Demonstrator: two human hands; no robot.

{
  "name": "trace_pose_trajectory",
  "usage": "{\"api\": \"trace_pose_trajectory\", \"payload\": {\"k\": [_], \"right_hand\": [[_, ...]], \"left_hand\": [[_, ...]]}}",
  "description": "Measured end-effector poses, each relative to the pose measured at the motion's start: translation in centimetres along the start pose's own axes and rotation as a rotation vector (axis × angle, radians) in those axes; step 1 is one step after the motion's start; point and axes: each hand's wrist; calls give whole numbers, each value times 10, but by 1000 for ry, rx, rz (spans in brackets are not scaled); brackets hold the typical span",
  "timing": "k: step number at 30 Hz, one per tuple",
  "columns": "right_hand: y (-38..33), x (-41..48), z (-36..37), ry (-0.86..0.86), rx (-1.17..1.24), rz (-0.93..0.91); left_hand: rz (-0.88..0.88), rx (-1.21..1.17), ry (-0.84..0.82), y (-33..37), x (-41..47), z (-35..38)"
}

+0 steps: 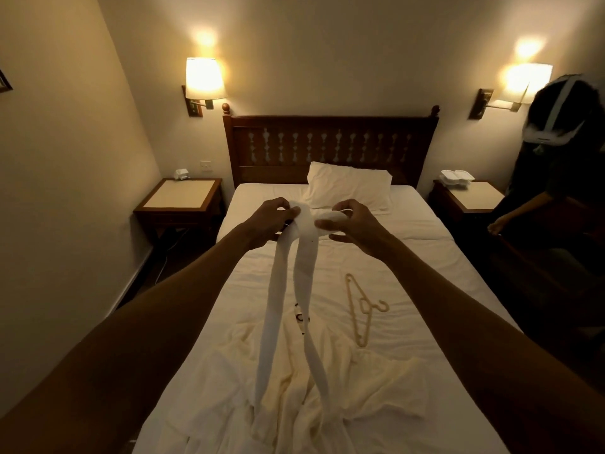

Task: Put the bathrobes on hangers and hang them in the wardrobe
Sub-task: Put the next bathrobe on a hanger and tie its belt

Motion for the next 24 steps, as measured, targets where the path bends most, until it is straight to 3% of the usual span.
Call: {"api": "trace_pose_trajectory", "payload": {"k": [3,6,12,18,24], "right_hand": [[6,7,9,52,-307,-139],[11,12,18,79,-390,-267],[20,18,27,125,-291,-334],[18,20,28,0,2,-201],[22,16,19,70,13,-184]], "left_hand": [[0,21,3,4,4,-6],[10,21,24,7,6,-9],[13,65,34,7,7,-13],[30,44,38,4,11,-8],[59,172,52,7,11,-2]]}}
Point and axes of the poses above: each hand's wrist, its own x-axis towards the middle knuckle, its own z-axis out of the palm, y = z × x, and after that the axes turned 4 degrees about x, right-handed
